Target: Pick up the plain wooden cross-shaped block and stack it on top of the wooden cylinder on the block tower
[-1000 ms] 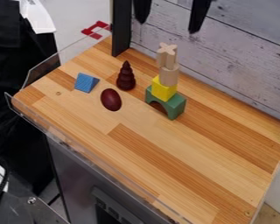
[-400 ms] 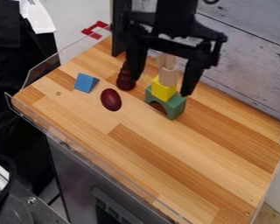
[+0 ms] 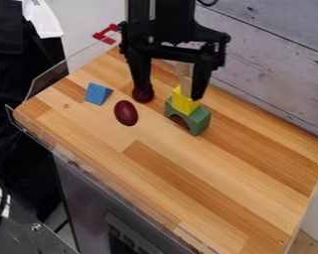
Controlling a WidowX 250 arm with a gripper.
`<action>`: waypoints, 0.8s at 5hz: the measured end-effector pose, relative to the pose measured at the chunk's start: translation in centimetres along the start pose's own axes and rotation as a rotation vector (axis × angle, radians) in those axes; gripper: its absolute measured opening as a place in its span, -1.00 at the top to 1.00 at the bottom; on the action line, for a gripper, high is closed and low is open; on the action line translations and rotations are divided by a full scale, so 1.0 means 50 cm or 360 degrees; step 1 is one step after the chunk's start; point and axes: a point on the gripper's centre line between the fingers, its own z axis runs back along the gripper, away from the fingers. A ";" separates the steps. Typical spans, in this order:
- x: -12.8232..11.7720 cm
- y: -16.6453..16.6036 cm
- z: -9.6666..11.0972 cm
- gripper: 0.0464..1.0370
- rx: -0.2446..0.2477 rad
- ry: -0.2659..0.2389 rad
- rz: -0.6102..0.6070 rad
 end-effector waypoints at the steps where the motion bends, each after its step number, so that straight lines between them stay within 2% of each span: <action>1: 0.011 0.021 -0.019 -0.93 0.0044 0.0016 0.0000; 2: 0.003 0.032 -0.045 -0.93 0.0128 0.0147 -0.0068; 4: 0.004 0.030 -0.045 -0.93 0.0127 0.0148 -0.0087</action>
